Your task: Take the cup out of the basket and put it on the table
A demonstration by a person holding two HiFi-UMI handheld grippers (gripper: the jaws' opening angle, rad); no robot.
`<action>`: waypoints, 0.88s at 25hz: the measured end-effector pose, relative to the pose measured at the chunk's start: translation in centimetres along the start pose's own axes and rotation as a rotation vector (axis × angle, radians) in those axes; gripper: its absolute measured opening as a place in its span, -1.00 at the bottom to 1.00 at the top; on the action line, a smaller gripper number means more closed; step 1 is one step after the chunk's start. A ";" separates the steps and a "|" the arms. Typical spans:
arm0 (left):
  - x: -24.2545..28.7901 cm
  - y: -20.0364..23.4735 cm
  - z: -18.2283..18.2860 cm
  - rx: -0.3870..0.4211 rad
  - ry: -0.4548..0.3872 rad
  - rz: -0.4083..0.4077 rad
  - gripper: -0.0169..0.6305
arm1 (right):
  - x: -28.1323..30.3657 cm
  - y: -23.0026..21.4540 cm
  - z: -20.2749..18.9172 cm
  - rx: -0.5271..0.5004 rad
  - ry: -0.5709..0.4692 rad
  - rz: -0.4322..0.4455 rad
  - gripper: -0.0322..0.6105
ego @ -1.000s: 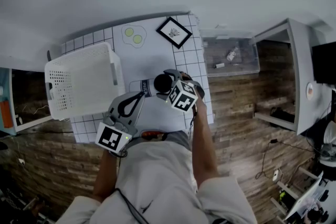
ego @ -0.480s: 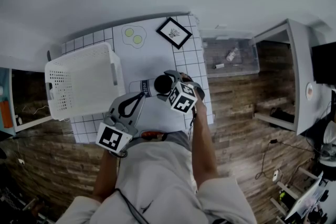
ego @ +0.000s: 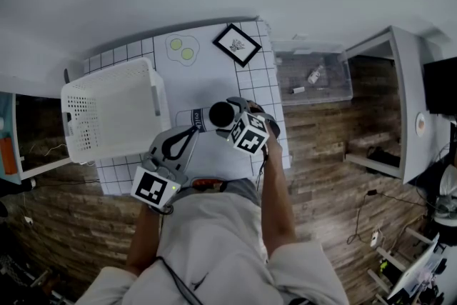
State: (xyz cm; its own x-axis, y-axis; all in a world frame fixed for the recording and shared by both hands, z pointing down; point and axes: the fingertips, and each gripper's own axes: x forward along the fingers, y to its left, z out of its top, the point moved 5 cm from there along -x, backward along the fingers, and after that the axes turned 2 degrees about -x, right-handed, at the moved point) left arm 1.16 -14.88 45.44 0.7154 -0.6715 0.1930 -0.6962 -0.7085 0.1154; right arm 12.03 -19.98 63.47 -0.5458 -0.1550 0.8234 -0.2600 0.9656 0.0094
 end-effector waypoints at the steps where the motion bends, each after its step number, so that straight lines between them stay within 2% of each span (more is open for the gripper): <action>1: 0.0 0.0 0.0 -0.001 -0.001 -0.001 -0.92 | -0.1 0.0 0.0 0.005 -0.003 -0.004 0.36; 7: -0.1 0.0 0.1 0.000 -0.004 0.000 -0.92 | -1.9 -0.1 -0.2 0.064 -0.052 -0.036 0.36; 9: -0.3 0.2 0.2 0.001 -0.007 0.003 -0.92 | -3.4 0.2 -0.1 0.098 -0.108 -0.060 0.36; 13: -0.4 0.3 0.6 0.010 -0.020 0.004 -0.92 | -7.9 0.9 1.1 0.158 -0.289 -0.124 0.30; 16: -0.6 0.2 1.0 0.010 -0.031 0.002 -0.92 | -11.7 1.5 2.7 0.152 -0.416 -0.201 -0.05; 22: -1.0 -0.3 2.6 0.020 -0.063 -0.006 -0.92 | -18.2 2.8 6.1 0.043 -0.603 -0.307 -0.59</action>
State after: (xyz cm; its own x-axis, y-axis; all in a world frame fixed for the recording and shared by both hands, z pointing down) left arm 0.84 -14.55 42.69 0.7226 -0.6788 0.1309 -0.6907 -0.7166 0.0972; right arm 16.38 -15.73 45.06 -0.7875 -0.5225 0.3268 -0.4991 0.8518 0.1592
